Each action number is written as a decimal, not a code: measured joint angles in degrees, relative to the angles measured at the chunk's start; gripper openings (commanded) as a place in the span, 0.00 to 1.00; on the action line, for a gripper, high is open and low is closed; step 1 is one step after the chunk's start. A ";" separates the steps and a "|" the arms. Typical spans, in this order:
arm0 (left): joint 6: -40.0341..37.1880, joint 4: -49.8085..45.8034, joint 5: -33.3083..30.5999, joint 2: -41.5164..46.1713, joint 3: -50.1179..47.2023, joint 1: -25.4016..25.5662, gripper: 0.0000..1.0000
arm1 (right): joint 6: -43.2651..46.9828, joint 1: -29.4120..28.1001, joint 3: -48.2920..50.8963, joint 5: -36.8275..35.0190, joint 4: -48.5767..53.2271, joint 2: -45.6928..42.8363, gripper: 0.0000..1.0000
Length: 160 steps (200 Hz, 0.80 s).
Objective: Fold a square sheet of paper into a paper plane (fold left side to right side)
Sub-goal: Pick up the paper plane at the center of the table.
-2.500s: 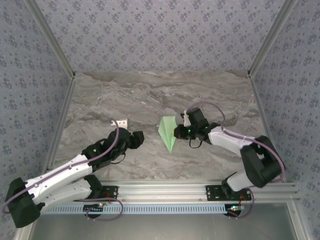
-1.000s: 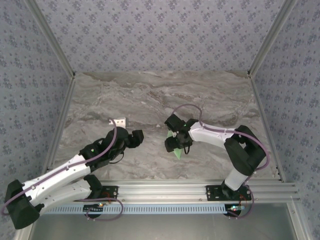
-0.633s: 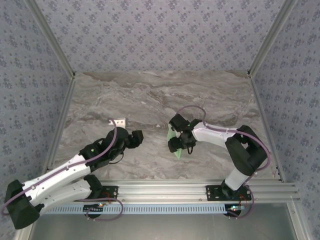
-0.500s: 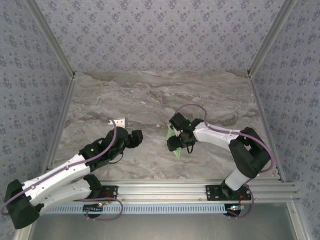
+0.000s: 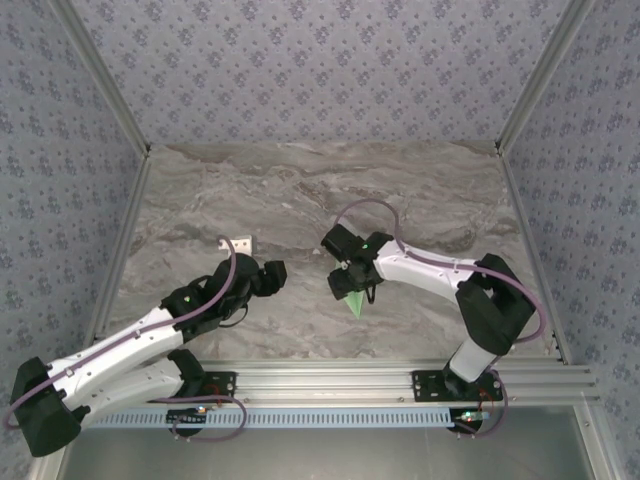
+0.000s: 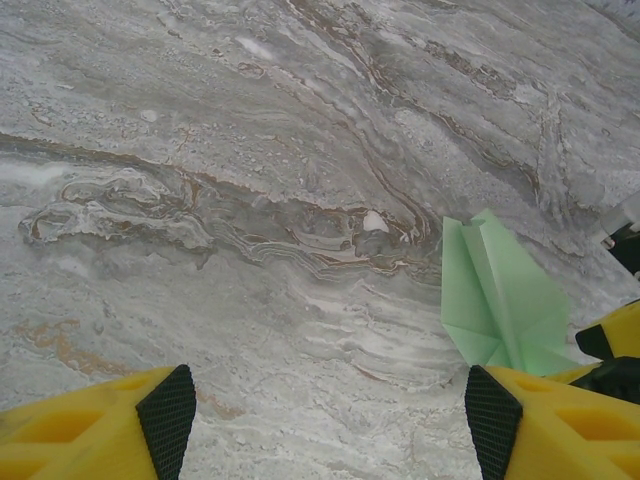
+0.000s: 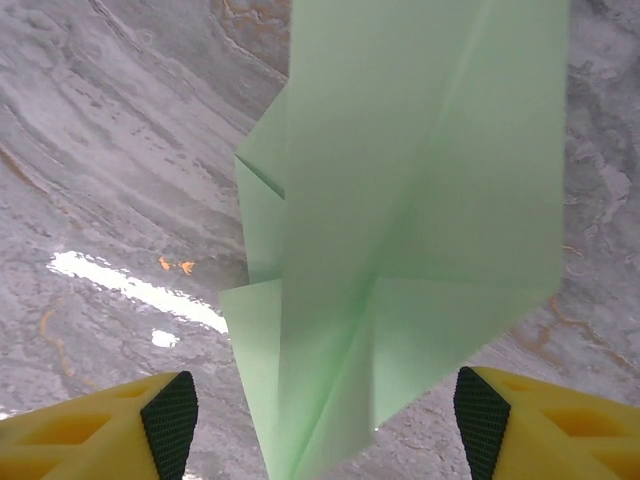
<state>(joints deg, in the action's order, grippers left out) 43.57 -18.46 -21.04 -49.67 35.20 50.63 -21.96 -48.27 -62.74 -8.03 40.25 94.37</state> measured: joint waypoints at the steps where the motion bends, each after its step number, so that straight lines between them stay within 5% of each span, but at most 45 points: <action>1: 0.00 0.00 0.00 0.00 0.00 0.00 0.74 | -0.02 -0.04 -0.04 -0.11 0.04 0.02 0.72; 43: 0.00 0.04 0.00 0.00 0.00 0.00 0.74 | -0.92 -1.27 -1.20 -4.76 3.34 -0.55 0.72; 114: 0.00 0.17 0.00 0.02 0.00 -0.17 0.74 | -2.05 -0.94 -1.16 0.57 -1.33 3.54 0.61; 160: 0.00 0.17 0.00 0.02 0.00 -0.37 0.74 | -3.13 0.13 -1.16 1.33 -1.92 6.21 0.40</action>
<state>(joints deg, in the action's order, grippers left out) 43.57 -18.28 -21.04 -49.65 35.20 50.26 -25.08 -48.14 -63.90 -6.70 38.33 100.57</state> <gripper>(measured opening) 0.743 0.457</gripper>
